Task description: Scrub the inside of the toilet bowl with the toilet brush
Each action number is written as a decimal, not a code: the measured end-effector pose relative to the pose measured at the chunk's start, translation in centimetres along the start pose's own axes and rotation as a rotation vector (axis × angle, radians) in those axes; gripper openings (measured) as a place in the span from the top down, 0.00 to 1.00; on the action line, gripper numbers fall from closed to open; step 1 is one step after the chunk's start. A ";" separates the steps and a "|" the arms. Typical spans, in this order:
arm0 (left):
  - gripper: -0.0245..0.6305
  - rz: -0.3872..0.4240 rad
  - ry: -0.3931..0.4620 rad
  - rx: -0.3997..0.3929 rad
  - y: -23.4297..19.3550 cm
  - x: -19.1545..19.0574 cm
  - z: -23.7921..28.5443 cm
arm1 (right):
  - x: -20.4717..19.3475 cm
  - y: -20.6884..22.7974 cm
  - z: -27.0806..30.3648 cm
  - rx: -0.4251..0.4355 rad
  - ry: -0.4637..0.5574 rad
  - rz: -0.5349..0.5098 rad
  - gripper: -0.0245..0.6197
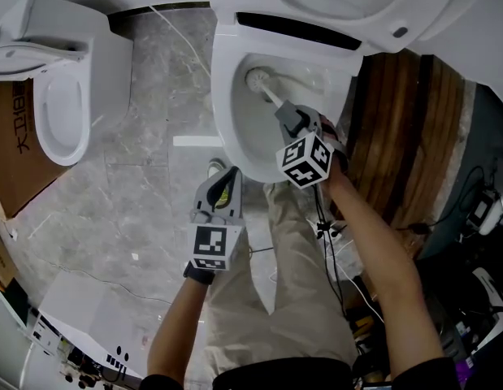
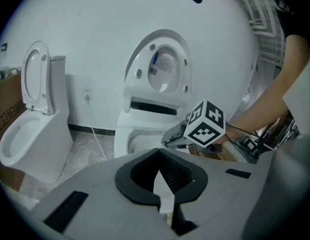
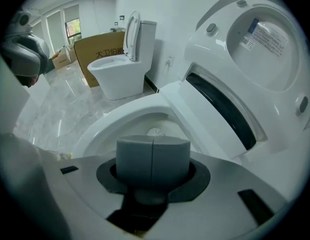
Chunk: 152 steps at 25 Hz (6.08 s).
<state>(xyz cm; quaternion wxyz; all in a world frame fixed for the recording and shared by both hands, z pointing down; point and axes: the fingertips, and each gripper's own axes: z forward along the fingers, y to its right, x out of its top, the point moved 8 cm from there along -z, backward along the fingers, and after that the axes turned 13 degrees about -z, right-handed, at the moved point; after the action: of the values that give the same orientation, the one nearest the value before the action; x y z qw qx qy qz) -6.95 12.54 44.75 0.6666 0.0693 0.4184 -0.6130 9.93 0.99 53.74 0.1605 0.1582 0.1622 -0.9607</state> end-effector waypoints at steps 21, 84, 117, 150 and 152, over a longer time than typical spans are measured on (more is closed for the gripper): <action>0.93 0.016 -0.005 0.004 -0.7 0.3 -0.1 | -1.1 2.2 0.7 -0.106 -0.116 0.060 0.72; 0.93 0.034 0.003 -0.013 -0.9 1.6 -0.4 | -7.3 -6.1 -4.8 0.048 -0.288 -0.082 0.72; 0.93 0.041 -0.015 -0.062 0.3 2.2 1.0 | -3.9 -8.9 -5.0 0.206 -0.245 0.474 0.72; 0.93 0.045 -0.045 -0.088 0.4 0.0 1.9 | -3.3 -2.0 0.8 0.237 -0.135 0.807 0.72; 0.93 0.054 -0.049 -0.094 0.3 0.0 1.9 | -3.2 -1.8 1.1 0.231 -0.138 0.802 0.72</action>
<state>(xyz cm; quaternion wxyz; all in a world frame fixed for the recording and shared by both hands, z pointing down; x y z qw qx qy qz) -5.76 11.46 45.87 0.6956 0.0341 0.4282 -0.5758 11.86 3.01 56.34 0.5132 0.1611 -0.0320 -0.8424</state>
